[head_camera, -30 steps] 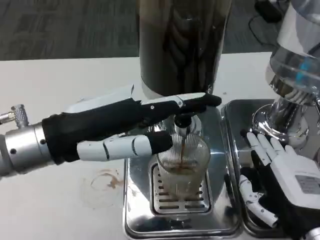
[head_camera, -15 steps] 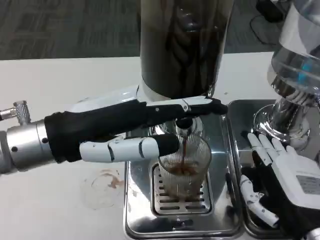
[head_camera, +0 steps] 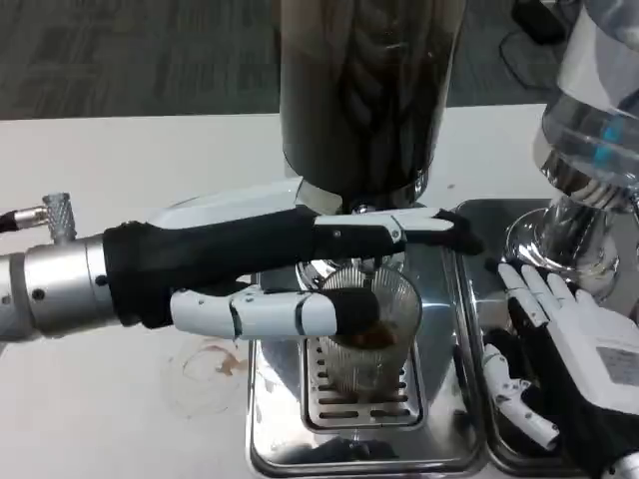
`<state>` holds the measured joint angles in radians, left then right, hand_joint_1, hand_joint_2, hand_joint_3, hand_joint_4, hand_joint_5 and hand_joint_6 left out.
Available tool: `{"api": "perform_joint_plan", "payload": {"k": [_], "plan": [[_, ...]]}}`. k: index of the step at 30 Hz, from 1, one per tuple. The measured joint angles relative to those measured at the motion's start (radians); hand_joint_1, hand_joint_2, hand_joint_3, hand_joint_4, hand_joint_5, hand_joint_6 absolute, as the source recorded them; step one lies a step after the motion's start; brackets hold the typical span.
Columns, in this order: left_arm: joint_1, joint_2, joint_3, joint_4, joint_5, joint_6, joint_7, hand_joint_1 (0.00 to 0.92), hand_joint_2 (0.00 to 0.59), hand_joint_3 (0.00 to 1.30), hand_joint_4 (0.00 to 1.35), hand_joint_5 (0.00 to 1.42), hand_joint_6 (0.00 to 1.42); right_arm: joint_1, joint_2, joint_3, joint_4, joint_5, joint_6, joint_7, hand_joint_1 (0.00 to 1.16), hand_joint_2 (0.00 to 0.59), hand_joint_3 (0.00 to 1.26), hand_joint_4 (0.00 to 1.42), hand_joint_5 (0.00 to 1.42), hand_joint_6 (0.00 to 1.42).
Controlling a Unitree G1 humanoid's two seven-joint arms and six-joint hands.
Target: Grasp the cup under the faucet to collect the drink, then remove the cup.
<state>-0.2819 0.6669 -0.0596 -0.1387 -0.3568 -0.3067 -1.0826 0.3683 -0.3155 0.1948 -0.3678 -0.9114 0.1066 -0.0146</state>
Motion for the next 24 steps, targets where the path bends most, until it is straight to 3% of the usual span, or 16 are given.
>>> {"api": "perform_joint_plan", "payload": {"k": [4,6,7,9,14,20,24], "plan": [[-0.001,0.0,0.0,0.0,-0.001,0.0,0.0,0.0,0.301,0.12,0.0,0.07,0.0,0.005,0.026,-0.028,-0.007,0.079,0.006,0.002,0.09,0.568,0.05,0.0,0.0,0.0],[-0.001,0.001,0.001,0.0,-0.003,0.001,-0.001,0.0,0.302,0.12,0.0,0.08,0.0,0.011,0.039,-0.049,-0.021,0.158,0.003,0.014,0.25,0.491,0.05,0.0,0.0,0.0],[0.0,0.001,0.001,0.0,-0.004,0.003,-0.001,0.0,0.303,0.12,0.0,0.08,0.0,0.012,0.043,-0.057,-0.024,0.187,0.002,0.017,0.31,0.483,0.05,0.0,0.0,0.0],[0.002,0.001,0.002,0.0,-0.007,0.004,-0.001,0.0,0.304,0.12,0.0,0.08,0.0,0.014,0.049,-0.089,-0.026,0.295,-0.006,0.045,0.37,0.44,0.06,0.0,0.0,0.04],[0.007,0.002,0.005,0.0,-0.012,0.004,-0.001,0.0,0.305,0.12,0.0,0.08,0.01,0.015,0.039,-0.114,-0.032,0.439,-0.014,0.112,0.47,0.367,0.04,0.0,0.0,0.12],[0.012,0.002,0.005,0.0,-0.021,0.005,-0.001,0.0,0.307,0.12,0.0,0.08,0.01,0.01,0.03,-0.116,-0.037,0.536,-0.018,0.174,0.51,0.309,0.0,0.0,0.01,0.15],[0.013,0.002,0.006,-0.001,-0.022,0.005,-0.001,0.0,0.306,0.12,0.0,0.08,0.01,0.001,0.019,-0.115,-0.053,0.551,-0.019,0.2,0.53,0.271,0.0,0.0,0.0,0.01]]}}
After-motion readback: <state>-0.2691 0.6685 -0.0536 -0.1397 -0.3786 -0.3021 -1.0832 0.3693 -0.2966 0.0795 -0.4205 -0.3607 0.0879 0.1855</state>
